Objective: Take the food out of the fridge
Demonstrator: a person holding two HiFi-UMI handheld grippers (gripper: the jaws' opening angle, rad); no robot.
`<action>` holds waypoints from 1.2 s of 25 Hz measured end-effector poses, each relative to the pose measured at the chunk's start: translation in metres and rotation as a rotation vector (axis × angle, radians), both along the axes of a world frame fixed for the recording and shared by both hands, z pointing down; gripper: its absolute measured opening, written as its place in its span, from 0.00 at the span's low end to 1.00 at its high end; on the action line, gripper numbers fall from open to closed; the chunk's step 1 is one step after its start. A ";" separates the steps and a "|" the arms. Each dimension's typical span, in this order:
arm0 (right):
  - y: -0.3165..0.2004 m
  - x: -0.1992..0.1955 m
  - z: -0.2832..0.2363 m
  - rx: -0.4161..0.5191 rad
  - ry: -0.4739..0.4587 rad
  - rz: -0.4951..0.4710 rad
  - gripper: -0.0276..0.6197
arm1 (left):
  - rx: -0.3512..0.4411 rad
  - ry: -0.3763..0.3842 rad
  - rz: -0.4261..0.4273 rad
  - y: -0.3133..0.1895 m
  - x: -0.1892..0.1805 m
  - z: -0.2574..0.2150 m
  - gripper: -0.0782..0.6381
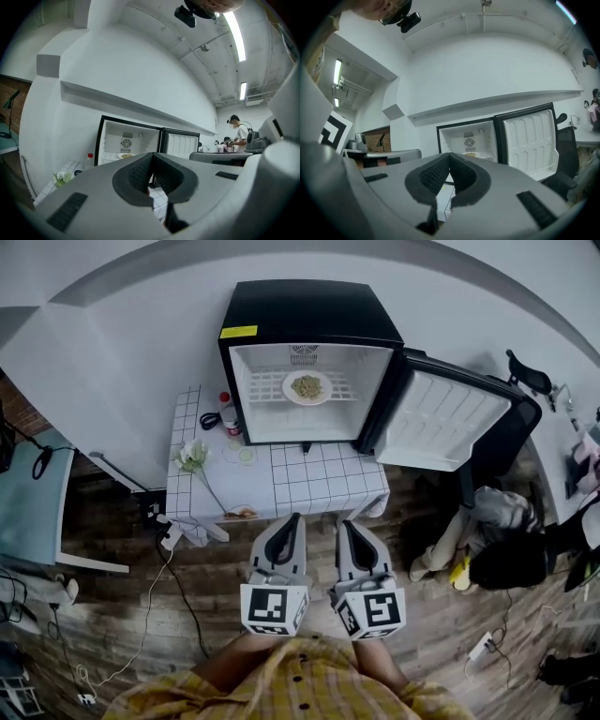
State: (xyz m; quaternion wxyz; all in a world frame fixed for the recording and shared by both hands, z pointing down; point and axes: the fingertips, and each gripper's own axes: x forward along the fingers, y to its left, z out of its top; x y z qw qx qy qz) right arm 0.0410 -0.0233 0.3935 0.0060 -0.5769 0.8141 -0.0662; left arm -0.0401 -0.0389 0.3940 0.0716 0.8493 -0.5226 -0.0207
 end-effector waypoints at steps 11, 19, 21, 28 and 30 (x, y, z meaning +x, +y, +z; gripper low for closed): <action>-0.059 -0.013 -0.002 -0.018 0.037 0.061 0.05 | -0.024 0.034 0.069 -0.065 -0.013 0.007 0.12; -0.075 -0.008 0.006 -0.043 0.041 0.075 0.05 | -0.047 0.059 0.084 -0.084 -0.003 0.013 0.12; -0.080 -0.008 0.009 -0.047 0.040 0.068 0.05 | -0.052 0.059 0.078 -0.088 -0.003 0.016 0.12; -0.115 -0.001 0.009 -0.027 0.045 0.031 0.05 | -0.048 0.052 0.039 -0.118 -0.002 0.019 0.12; -0.128 0.002 0.005 -0.022 0.047 0.018 0.05 | -0.039 0.046 0.027 -0.131 0.001 0.015 0.12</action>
